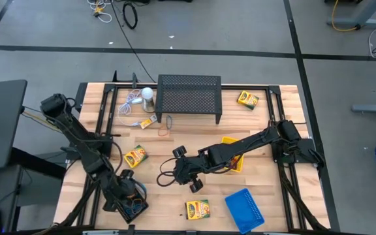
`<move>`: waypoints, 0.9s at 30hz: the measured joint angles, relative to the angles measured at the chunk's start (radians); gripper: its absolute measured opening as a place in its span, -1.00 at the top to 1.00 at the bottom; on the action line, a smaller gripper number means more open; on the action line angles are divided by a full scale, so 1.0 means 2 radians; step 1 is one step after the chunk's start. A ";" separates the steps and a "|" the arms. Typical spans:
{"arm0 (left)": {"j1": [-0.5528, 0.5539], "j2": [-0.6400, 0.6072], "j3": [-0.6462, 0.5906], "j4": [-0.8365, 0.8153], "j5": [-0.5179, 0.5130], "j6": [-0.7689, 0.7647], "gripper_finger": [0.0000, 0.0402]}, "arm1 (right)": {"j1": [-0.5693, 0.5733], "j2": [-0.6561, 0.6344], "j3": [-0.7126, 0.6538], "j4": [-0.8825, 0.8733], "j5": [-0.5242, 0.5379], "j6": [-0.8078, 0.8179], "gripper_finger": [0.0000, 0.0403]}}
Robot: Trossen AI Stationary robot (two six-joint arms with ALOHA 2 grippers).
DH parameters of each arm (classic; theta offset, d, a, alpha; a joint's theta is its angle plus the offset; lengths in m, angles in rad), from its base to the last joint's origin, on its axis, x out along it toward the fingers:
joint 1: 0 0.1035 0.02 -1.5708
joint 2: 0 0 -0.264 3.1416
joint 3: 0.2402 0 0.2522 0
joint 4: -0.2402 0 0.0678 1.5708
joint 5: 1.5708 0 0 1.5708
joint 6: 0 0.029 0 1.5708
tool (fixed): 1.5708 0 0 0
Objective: Pick & Place Office Desk Supplies
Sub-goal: Put the orange rubber band into the black basket, then move the black basket to the center of the table
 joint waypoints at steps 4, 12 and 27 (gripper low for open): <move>0.000 0.000 0.000 -0.001 0.000 -0.026 0.54 | 0.000 0.000 0.000 -0.007 0.000 0.000 0.23; -0.006 0.000 0.000 -0.001 -0.023 -0.034 0.34 | 0.000 0.000 0.000 -0.009 -0.005 0.005 0.23; -0.002 0.000 0.000 -0.046 -0.135 0.023 0.33 | 0.000 0.000 0.000 -0.009 -0.007 0.008 0.23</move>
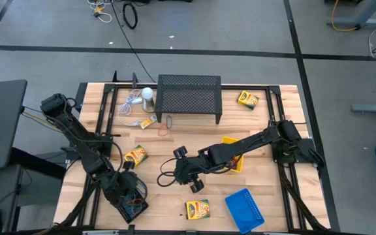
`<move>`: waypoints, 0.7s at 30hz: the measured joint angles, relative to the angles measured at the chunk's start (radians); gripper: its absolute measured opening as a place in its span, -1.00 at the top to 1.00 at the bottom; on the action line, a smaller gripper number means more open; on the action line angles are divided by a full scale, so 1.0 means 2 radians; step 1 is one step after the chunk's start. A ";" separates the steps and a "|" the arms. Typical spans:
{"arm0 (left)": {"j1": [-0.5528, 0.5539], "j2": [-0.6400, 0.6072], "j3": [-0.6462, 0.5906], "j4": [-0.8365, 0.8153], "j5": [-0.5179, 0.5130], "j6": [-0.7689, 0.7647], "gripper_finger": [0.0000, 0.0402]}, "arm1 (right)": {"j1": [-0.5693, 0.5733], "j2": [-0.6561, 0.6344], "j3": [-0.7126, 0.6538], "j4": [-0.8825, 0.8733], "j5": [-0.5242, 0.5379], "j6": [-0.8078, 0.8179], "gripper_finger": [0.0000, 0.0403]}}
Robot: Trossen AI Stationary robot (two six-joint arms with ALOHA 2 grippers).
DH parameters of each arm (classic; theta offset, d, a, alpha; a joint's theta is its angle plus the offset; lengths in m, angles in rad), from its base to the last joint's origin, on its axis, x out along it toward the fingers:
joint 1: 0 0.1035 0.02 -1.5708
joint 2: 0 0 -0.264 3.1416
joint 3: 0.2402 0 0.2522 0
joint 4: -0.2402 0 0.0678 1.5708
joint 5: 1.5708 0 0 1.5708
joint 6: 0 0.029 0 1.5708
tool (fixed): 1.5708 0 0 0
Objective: Pick & Place Office Desk Supplies
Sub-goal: Move the black basket to the center of the table
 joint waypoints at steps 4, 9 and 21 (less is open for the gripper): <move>0.000 0.000 0.000 -0.008 0.003 0.011 0.33 | 0.000 0.000 0.000 0.000 -0.001 0.000 0.23; 0.000 0.000 0.000 -0.018 0.016 0.008 0.33 | 0.000 0.000 0.000 0.000 -0.001 0.002 0.23; -0.004 0.000 0.000 -0.075 0.009 -0.006 0.37 | 0.000 0.000 0.000 0.000 -0.001 0.002 0.23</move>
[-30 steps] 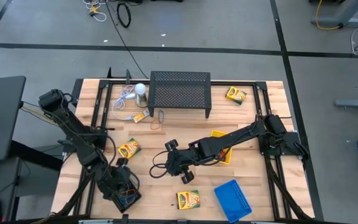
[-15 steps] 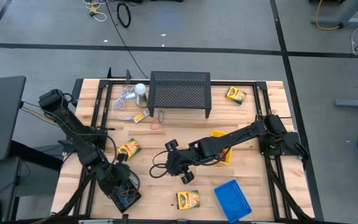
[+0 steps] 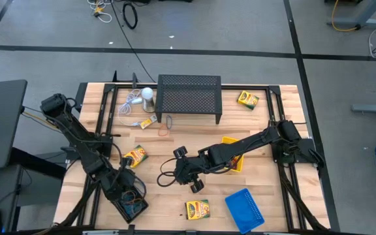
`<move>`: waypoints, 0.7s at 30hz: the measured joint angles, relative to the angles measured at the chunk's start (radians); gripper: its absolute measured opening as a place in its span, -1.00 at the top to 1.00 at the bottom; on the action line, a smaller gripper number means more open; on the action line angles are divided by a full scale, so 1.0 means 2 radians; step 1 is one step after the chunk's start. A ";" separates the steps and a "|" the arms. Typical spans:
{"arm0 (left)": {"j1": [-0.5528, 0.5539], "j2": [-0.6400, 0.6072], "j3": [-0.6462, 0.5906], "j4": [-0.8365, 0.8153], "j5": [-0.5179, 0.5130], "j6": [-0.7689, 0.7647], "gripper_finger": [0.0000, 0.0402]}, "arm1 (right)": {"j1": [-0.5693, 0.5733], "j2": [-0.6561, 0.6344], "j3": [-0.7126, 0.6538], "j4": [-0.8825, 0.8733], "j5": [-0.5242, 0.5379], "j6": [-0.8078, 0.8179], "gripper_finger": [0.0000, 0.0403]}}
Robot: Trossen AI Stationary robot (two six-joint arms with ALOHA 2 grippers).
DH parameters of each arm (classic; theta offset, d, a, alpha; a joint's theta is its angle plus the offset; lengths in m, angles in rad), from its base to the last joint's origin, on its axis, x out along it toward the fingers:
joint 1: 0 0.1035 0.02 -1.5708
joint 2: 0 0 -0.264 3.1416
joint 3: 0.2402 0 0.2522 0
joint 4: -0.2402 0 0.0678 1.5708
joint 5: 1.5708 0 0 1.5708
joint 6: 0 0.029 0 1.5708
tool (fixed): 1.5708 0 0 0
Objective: Pick & Place Office Desk Supplies
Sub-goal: Move the black basket to the center of the table
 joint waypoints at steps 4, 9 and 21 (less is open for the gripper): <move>-0.001 0.000 0.010 -0.015 0.023 -0.004 0.50 | 0.000 0.000 0.000 0.000 0.000 0.000 0.23; -0.005 0.000 0.045 -0.015 -0.002 0.025 0.68 | 0.000 0.000 0.000 0.000 0.000 0.000 0.23; -0.012 0.000 0.080 -0.065 0.010 0.025 0.93 | 0.000 0.000 0.000 -0.009 0.000 0.004 0.23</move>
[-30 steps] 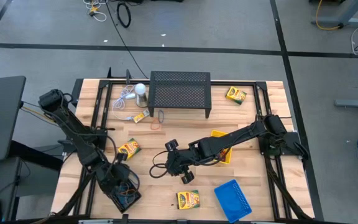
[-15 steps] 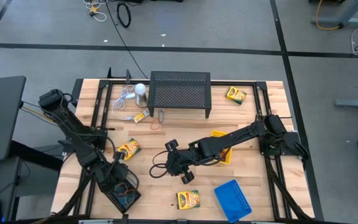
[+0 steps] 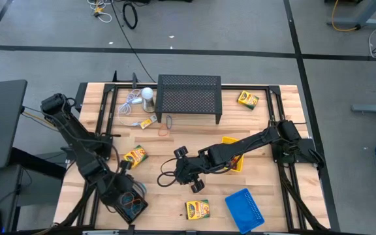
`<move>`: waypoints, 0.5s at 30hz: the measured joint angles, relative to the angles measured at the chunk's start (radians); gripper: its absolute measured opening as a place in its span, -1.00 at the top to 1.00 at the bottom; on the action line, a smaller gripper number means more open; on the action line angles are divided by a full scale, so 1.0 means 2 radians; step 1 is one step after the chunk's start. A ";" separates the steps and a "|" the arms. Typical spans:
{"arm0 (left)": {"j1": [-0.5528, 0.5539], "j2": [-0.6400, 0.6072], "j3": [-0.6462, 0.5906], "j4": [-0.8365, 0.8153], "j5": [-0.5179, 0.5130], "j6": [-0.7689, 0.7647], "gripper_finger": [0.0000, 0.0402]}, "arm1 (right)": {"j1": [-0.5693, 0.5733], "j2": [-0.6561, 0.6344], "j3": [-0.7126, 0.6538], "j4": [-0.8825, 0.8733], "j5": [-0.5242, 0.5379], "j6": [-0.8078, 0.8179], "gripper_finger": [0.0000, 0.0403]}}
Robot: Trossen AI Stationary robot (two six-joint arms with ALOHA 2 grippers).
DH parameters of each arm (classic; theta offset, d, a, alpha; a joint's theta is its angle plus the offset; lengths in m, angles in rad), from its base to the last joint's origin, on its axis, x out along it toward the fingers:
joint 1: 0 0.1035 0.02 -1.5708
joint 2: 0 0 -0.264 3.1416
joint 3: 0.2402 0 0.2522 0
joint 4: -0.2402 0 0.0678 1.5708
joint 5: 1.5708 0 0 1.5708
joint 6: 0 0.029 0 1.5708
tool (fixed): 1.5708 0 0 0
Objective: Pick & Place Office Desk Supplies
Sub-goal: Move the black basket to the center of the table
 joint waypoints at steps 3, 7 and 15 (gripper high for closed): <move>-0.009 0.000 0.000 -0.051 0.009 -0.034 0.97 | 0.000 0.000 0.000 -0.002 0.000 0.000 0.23; -0.024 0.000 0.000 -0.119 0.025 -0.092 0.98 | 0.000 0.000 0.000 -0.003 -0.003 0.000 0.23; -0.049 0.000 0.000 -0.132 0.132 -0.171 0.99 | 0.000 0.000 0.000 -0.009 -0.006 0.007 0.23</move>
